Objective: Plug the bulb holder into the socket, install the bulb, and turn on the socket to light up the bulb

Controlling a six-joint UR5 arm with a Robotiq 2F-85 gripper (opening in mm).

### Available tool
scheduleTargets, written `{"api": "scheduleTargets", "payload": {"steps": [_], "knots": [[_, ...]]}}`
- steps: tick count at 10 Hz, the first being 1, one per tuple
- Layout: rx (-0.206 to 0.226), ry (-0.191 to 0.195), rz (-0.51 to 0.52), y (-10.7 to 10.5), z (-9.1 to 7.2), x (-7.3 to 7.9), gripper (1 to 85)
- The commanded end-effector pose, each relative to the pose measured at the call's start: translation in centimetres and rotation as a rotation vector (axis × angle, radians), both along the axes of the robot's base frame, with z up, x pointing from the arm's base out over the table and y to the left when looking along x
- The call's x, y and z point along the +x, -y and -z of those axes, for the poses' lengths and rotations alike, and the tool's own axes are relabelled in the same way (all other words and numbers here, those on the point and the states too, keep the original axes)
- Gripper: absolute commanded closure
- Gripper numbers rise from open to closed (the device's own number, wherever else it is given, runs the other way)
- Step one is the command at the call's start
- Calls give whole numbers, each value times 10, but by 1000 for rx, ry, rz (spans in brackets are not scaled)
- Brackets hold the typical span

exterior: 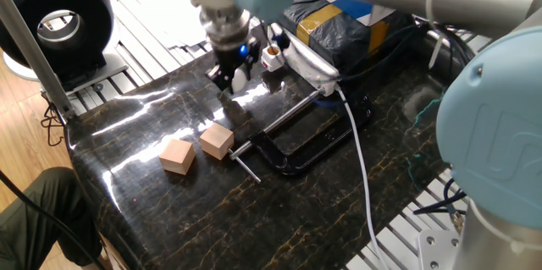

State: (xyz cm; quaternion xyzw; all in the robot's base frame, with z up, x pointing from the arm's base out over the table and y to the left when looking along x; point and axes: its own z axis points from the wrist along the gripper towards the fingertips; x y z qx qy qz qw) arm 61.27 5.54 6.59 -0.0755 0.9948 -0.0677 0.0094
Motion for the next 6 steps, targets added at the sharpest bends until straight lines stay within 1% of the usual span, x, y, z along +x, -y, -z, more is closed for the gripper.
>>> {"api": "scheduleTargets", "payload": {"steps": [1, 2, 3, 5, 6], "knots": [[-62, -92, -191, 43, -43, -14, 420], [-88, -120, -257, 59, -51, -16, 420], [-102, -133, -307, 68, -55, -17, 420], [-124, -157, -403, 80, -62, -17, 423], [-169, -190, -472, 98, -68, -18, 423]]}}
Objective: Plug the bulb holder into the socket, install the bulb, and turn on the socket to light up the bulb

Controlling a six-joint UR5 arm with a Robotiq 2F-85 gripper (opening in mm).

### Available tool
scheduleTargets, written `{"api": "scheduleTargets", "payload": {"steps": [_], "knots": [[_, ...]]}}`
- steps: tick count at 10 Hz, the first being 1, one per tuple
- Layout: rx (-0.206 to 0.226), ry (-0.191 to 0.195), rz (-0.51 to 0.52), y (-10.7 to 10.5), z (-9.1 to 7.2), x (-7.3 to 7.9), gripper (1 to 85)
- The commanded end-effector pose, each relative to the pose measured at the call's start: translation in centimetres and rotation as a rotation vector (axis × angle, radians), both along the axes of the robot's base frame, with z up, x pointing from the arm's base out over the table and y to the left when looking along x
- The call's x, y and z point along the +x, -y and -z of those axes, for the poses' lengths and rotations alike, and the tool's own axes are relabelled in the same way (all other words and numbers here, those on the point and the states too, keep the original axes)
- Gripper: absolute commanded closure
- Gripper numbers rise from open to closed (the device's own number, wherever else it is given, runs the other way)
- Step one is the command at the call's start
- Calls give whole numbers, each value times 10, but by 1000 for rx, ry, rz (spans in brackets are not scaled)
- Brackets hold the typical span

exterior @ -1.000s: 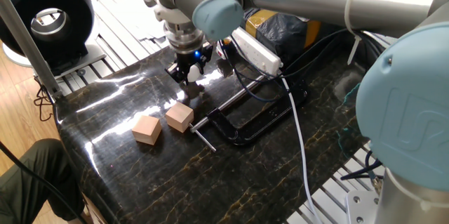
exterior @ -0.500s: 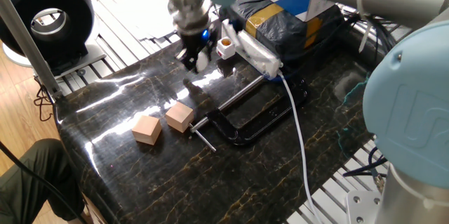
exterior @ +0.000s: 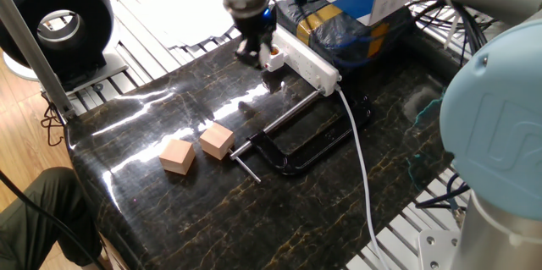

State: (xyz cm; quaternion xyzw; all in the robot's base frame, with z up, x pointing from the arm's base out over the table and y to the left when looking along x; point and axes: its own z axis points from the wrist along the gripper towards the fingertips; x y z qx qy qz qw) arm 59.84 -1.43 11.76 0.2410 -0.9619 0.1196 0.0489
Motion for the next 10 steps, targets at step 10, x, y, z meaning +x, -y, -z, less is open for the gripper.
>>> {"api": "scheduleTargets", "payload": {"steps": [10], "knots": [[-339, -265, -634, 85, -42, 21, 430]]}}
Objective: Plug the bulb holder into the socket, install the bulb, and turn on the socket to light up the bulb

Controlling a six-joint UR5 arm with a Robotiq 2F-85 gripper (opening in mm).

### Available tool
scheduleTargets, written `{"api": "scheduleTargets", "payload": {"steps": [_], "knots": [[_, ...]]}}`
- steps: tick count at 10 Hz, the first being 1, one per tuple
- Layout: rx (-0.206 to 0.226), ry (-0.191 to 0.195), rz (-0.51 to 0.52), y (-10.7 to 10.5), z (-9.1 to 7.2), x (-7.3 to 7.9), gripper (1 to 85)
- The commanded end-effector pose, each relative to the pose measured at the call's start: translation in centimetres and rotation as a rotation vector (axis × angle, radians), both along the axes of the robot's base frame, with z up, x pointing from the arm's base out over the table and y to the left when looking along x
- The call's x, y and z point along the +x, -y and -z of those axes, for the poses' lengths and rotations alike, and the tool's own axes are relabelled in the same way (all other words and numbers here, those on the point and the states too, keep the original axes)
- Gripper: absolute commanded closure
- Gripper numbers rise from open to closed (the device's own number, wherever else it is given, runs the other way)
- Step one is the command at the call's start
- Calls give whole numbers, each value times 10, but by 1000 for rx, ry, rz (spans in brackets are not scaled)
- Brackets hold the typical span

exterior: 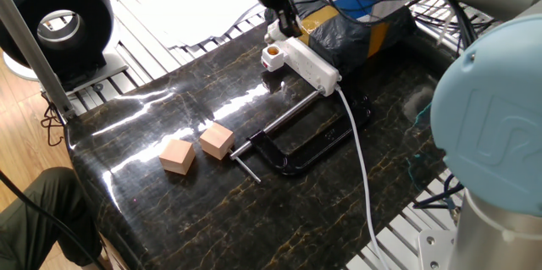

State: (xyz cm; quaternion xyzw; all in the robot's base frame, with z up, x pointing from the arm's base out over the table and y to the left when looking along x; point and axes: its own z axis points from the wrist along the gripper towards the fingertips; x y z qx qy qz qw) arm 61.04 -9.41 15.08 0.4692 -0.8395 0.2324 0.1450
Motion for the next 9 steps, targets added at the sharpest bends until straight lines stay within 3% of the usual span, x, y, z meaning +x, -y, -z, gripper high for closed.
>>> {"api": "scheduleTargets", "payload": {"steps": [1, 2, 5, 7, 9], "knots": [[-85, -81, -176, 0, -9, 16, 430], [-109, -80, -214, -9, -7, 26, 430], [-74, -105, -356, -25, 16, 42, 430], [-177, -156, -465, -13, 9, 52, 430], [-196, -177, -482, -9, -4, 49, 430]]}}
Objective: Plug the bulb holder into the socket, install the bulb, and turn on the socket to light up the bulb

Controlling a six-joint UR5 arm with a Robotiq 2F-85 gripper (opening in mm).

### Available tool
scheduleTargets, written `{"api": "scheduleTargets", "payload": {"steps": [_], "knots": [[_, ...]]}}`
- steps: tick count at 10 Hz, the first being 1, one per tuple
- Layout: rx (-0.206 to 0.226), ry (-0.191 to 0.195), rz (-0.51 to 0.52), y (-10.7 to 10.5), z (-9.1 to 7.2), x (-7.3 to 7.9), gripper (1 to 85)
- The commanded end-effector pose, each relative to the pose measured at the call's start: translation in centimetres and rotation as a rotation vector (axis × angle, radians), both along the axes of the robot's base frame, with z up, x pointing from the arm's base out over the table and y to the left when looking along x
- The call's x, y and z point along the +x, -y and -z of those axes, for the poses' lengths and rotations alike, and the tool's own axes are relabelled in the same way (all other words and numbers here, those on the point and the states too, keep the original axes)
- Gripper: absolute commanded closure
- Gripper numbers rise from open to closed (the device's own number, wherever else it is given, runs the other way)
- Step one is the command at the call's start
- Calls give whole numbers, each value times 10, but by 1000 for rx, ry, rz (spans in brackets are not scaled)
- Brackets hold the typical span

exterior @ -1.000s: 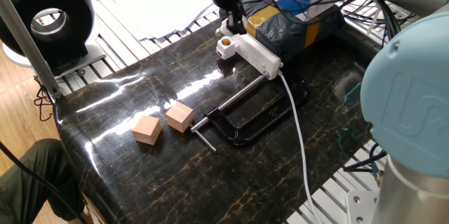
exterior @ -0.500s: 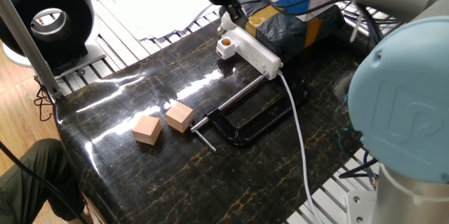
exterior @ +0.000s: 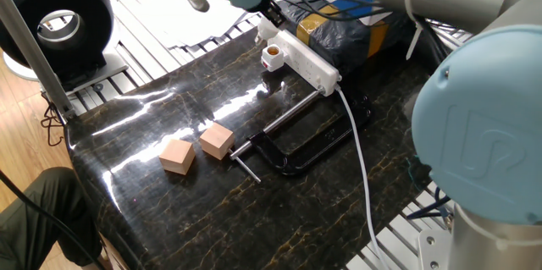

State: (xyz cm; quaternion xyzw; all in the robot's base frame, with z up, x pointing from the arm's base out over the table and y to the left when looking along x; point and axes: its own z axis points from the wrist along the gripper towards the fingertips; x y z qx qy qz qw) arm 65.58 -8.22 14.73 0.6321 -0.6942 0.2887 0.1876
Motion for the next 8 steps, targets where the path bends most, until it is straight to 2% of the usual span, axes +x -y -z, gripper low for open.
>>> {"api": "scheduleTargets", "payload": {"steps": [1, 5, 7, 8], "knots": [[-50, -63, -71, 6, -7, -2, 430], [-96, -99, -90, 9, -6, -7, 400], [-105, -115, -94, 7, -2, -12, 400], [-136, -116, -97, 9, -5, -13, 400]]}}
